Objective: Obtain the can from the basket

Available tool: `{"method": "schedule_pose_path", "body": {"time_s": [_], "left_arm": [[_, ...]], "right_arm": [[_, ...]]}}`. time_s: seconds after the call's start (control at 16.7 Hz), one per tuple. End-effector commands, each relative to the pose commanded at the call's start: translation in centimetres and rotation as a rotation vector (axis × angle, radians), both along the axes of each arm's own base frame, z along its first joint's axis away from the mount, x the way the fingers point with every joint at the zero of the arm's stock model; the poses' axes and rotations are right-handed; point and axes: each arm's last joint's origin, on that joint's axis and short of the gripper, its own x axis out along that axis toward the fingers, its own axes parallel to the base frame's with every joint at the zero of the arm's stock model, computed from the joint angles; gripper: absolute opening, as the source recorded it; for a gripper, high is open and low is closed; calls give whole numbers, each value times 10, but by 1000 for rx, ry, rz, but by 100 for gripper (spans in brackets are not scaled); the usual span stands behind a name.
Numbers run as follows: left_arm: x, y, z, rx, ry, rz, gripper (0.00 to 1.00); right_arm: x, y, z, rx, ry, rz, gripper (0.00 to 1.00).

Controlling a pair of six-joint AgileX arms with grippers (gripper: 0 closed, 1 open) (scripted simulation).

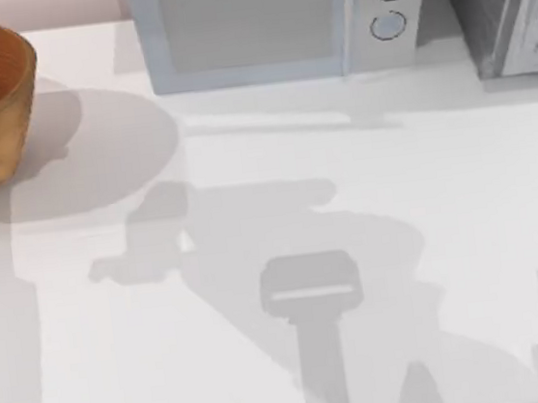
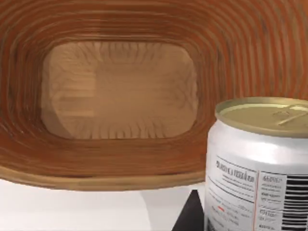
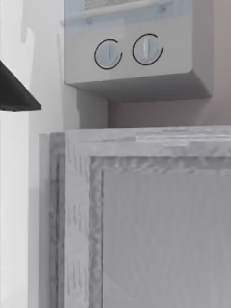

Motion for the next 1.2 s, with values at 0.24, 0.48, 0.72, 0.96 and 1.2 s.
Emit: {"method": "schedule_pose_path", "body": {"time_s": [0.24, 0.48, 0.72, 0.96, 1.2], "left_arm": [[-78, -24, 12, 20, -194, -45, 0], [-131, -38, 1, 51, -356, -67, 0], [-185, -48, -42, 69, -479, -73, 0], [-222, -52, -100, 85, -677, -39, 0], [-233, -53, -140, 79, -867, 40, 0]], "right_arm": [[0, 0, 0, 0, 0, 0, 100], [0, 0, 0, 0, 0, 0, 100], [0, 0, 0, 0, 0, 0, 100], [0, 0, 0, 0, 0, 0, 100], [0, 0, 0, 0, 0, 0, 100]]}}
